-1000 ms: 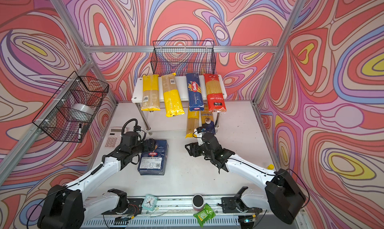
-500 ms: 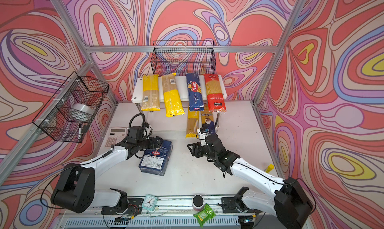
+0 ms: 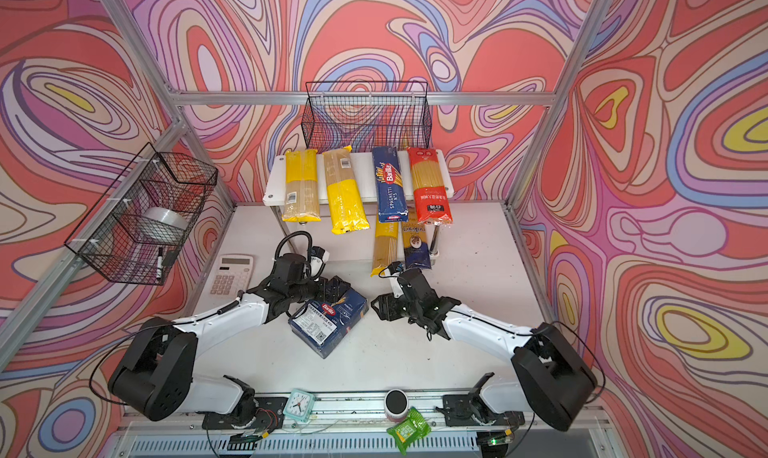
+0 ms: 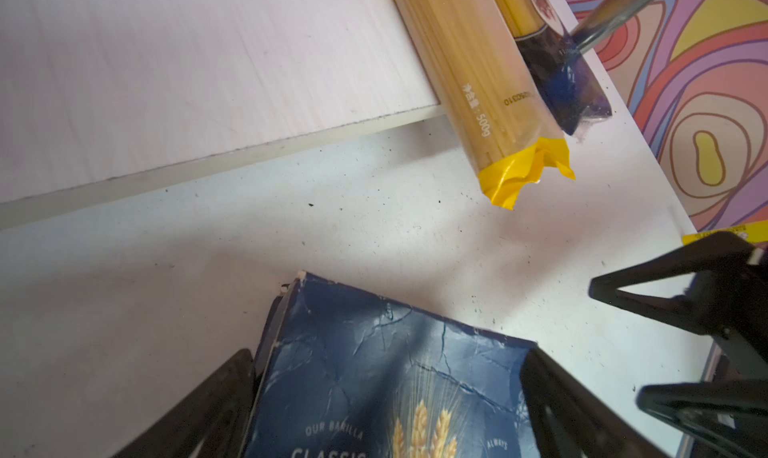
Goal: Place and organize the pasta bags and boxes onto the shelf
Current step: 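Grasp the blue Barilla Classic box with the left gripper while the right gripper draws back, then grip the box's far end with the right gripper while the left gripper holds it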
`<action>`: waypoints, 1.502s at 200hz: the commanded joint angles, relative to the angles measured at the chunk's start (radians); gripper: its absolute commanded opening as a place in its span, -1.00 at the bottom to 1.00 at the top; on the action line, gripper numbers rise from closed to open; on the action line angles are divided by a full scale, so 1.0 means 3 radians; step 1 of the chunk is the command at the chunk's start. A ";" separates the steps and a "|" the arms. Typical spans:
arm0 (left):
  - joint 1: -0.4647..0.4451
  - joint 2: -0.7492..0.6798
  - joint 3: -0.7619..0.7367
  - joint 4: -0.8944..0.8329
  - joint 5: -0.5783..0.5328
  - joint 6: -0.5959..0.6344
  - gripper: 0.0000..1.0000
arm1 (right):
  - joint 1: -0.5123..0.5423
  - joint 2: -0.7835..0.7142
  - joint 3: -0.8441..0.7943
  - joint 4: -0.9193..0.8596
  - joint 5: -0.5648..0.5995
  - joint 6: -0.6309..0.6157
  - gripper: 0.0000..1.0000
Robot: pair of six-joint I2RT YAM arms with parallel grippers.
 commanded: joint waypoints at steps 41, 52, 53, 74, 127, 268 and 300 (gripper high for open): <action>0.0001 -0.0702 0.0196 -0.1551 -0.1076 -0.0327 1.00 | -0.0005 0.0370 0.0398 0.0264 -0.0458 -0.0230 0.44; 0.0000 -0.0841 0.0142 -0.1750 -0.1070 -0.0495 1.00 | -0.0006 0.0400 0.0419 0.0276 -0.0443 -0.0273 0.44; -0.0001 -0.0852 0.0136 -0.1765 -0.1068 -0.0504 1.00 | -0.0006 0.0404 0.0420 0.0278 -0.0443 -0.0275 0.44; 0.0003 -0.1212 -0.0051 -0.1992 -0.1089 -0.0828 1.00 | -0.0007 0.0491 0.0464 0.0313 -0.0402 -0.0365 0.44; -0.0002 -0.2245 -0.0496 -0.2293 -0.1246 -0.1390 1.00 | -0.0003 0.0802 0.0675 0.0320 -0.0460 -0.0420 0.47; -0.0017 -0.2427 -0.1040 -0.1784 -0.0424 -0.1700 1.00 | -0.0002 0.1287 0.1091 0.0247 -0.0740 -0.0444 0.48; -0.0070 -0.2452 -0.1338 -0.0997 -0.0205 -0.1956 1.00 | 0.0009 0.1208 0.0948 0.0305 -0.0812 -0.0406 0.47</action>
